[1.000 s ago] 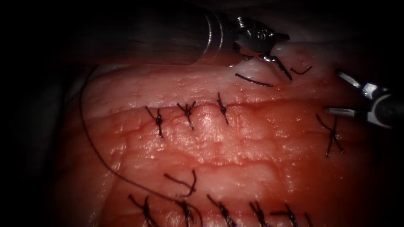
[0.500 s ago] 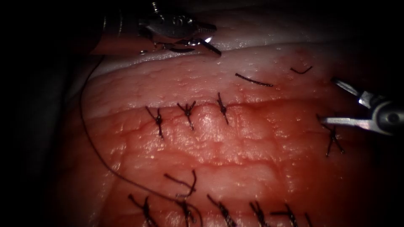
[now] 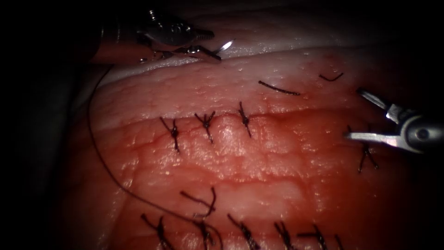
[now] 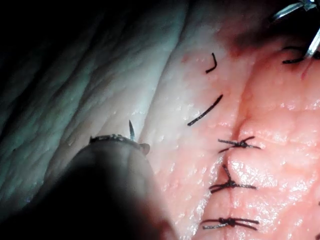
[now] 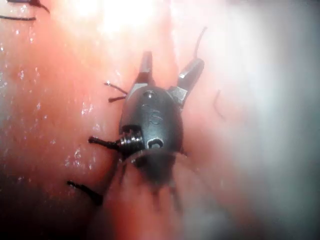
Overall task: Wound Closure
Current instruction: Pick up needle with left needle driver
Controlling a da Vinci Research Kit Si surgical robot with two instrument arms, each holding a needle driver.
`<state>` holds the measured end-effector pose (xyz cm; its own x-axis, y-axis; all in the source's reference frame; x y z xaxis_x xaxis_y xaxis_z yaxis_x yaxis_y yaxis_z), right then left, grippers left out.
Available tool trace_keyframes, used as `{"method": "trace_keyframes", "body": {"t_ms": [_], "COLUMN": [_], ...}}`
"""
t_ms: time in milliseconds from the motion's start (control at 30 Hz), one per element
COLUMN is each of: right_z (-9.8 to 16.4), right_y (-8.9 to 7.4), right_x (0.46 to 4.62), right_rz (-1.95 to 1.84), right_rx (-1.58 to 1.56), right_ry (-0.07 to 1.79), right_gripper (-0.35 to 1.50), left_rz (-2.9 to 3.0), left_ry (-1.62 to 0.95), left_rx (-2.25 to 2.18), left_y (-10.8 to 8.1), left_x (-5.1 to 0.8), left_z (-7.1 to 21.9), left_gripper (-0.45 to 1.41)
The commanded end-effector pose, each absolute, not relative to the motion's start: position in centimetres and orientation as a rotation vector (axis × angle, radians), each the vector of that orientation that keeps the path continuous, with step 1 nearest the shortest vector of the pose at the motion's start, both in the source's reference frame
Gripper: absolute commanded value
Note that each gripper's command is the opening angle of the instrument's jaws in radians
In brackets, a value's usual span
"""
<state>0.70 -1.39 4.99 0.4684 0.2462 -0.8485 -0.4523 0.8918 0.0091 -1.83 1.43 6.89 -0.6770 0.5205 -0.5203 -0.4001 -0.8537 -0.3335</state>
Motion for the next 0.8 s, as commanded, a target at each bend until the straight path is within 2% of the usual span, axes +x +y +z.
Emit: {"method": "trace_keyframes", "body": {"t_ms": [33,133,167,200,233,267,333,400,467,500,533,700,800], "right_z": [5.04,5.04,5.04,5.04,5.04,5.03,5.03,5.03,5.02,5.02,5.03,5.15,5.3], "right_y": [-1.4,-1.41,-1.41,-1.41,-1.41,-1.42,-1.43,-1.45,-1.47,-1.47,-1.46,-1.41,-1.44], "right_x": [0.79,0.79,0.79,0.8,0.82,0.84,0.91,0.98,1.13,1.25,1.31,1.51,1.62], "right_rz": [0.432,0.431,0.431,0.432,0.432,0.431,0.445,0.461,0.46,0.438,0.423,0.361,0.352], "right_rx": [-0.229,-0.229,-0.229,-0.229,-0.229,-0.227,-0.195,-0.155,-0.061,-0.005,0.013,0.097,0.11], "right_ry": [0.998,0.998,0.999,0.998,1.0,1.003,1.029,1.061,1.132,1.189,1.213,1.315,1.337], "right_gripper": [1.35,1.35,1.35,1.35,1.35,1.35,1.35,1.26,0.39,-0.26,-0.35,-0.35,-0.35], "left_rz": [2.475,2.478,2.477,2.477,2.477,2.476,2.472,2.48,2.498,2.503,2.502,2.525,2.528], "left_ry": [-0.268,-0.281,-0.283,-0.286,-0.299,-0.305,-0.312,-0.314,-0.31,-0.292,-0.27,-0.174,-0.012], "left_rx": [-0.851,-0.854,-0.856,-0.856,-0.865,-0.87,-0.872,-0.877,-0.897,-0.932,-0.958,-1.119,-1.457], "left_y": [1.47,1.47,1.47,1.46,1.46,1.46,1.47,1.47,1.48,1.48,1.47,1.42,1.38], "left_x": [-1.89,-1.95,-1.96,-1.98,-2.0,-2.0,-1.97,-1.93,-1.86,-1.83,-1.82,-1.86,-1.98], "left_z": [6.95,6.99,7.0,7.01,7.03,7.03,7.04,7.03,7.01,6.97,6.93,6.64,6.1], "left_gripper": [0.24,0.22,0.15,-0.03,-0.3,-0.45,-0.45,-0.45,-0.45,-0.45,-0.45,-0.45,-0.45]}}
